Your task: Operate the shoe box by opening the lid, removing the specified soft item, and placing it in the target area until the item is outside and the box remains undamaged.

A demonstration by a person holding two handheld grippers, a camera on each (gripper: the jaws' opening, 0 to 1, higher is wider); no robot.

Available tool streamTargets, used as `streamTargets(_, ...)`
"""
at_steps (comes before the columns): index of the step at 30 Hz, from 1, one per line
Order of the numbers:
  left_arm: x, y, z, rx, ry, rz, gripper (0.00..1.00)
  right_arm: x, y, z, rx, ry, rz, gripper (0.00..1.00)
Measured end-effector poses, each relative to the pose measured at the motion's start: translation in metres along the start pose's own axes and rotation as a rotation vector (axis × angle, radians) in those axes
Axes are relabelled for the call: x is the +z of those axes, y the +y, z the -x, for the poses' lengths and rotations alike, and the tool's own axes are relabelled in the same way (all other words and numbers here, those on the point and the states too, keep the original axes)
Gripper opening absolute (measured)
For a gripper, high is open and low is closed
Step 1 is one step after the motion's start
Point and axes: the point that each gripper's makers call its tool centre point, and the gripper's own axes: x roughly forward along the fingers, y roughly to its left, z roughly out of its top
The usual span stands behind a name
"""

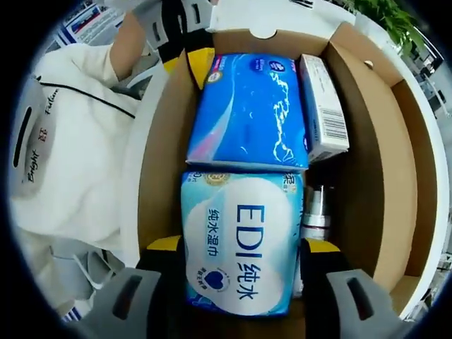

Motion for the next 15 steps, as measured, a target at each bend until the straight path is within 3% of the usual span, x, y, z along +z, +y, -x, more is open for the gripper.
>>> streamTargets(5,0.001,0.000,0.000,-0.003,-0.006,0.006,0.03,-0.001,-0.009,-0.003,0.005,0.026,-0.017,0.66)
streamTargets(10,0.001,0.000,0.000,-0.005,-0.008,0.014,0.03,-0.003,-0.005,-0.008,0.004,0.056,-0.018,0.64)
streamTargets(15,0.001,0.000,0.000,-0.002,-0.007,0.014,0.03,-0.005,-0.009,-0.014,-0.027,0.113,-0.029,0.65)
